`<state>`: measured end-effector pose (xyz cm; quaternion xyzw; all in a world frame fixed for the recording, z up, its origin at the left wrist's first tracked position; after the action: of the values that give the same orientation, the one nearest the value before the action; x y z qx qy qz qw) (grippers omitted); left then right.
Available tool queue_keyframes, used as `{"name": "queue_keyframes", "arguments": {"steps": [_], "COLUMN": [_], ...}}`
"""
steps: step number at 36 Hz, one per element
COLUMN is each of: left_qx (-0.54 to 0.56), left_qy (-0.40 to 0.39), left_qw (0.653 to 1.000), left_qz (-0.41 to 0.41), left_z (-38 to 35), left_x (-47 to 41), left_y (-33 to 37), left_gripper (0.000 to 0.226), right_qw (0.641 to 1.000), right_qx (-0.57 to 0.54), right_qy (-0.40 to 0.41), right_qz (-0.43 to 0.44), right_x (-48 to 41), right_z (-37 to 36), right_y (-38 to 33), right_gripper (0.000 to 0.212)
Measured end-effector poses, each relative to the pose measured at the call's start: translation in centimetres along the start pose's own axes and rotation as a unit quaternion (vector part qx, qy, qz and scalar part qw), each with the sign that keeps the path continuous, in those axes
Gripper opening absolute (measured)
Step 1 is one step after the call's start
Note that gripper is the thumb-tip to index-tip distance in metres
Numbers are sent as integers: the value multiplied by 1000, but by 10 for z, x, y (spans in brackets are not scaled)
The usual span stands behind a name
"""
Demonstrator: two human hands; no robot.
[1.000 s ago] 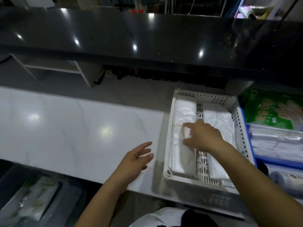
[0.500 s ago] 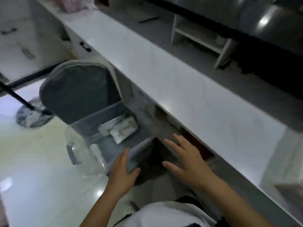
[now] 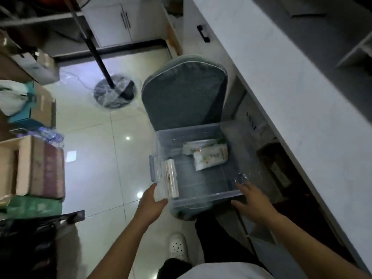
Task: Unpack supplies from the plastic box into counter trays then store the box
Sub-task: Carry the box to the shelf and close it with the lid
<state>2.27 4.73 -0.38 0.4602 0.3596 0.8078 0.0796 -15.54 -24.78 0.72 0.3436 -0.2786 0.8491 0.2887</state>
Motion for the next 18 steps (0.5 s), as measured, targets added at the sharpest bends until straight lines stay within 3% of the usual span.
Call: {"name": "queue_keyframes", "arguments": {"steps": [3,10,13,16,18], "left_qx": [16,85,77,61,91], "left_qy": [15,56,97,136,122], "left_qw": [998,988,980,964,964], "left_qz": [51,115,154,220,218], "left_z": [15,19,26,34,31], "left_x": [-34,-101,-120,-125,-132], "left_y": [5,19,12,-2,-8], "left_gripper": [68,55,72,57,51], "right_qw": [998,980,974,973,975], "right_qx": [32,126,153,157,145], "right_qy": [-47,-153,-165,-169,-166], "right_qz": [-15,-14,4,23,32], "right_x": [-49,-94,-100,-101,-103], "right_z": [-6,-58,-66,-62,-54], "right_y": [-1,2,2,0,-1], "right_gripper": [67,61,60,55,52]}}
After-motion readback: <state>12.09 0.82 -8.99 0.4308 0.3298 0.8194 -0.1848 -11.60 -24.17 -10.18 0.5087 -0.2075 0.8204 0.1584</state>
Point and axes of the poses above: each hand's wrist, its own x-axis away from the middle knuckle, its own z-axis out of the back of the hand, y = z × x, the point moved 9 cm from there along -x, towards the middle knuckle, and after that the axes turned 11 degrees about -y, right-handed, at the moved point
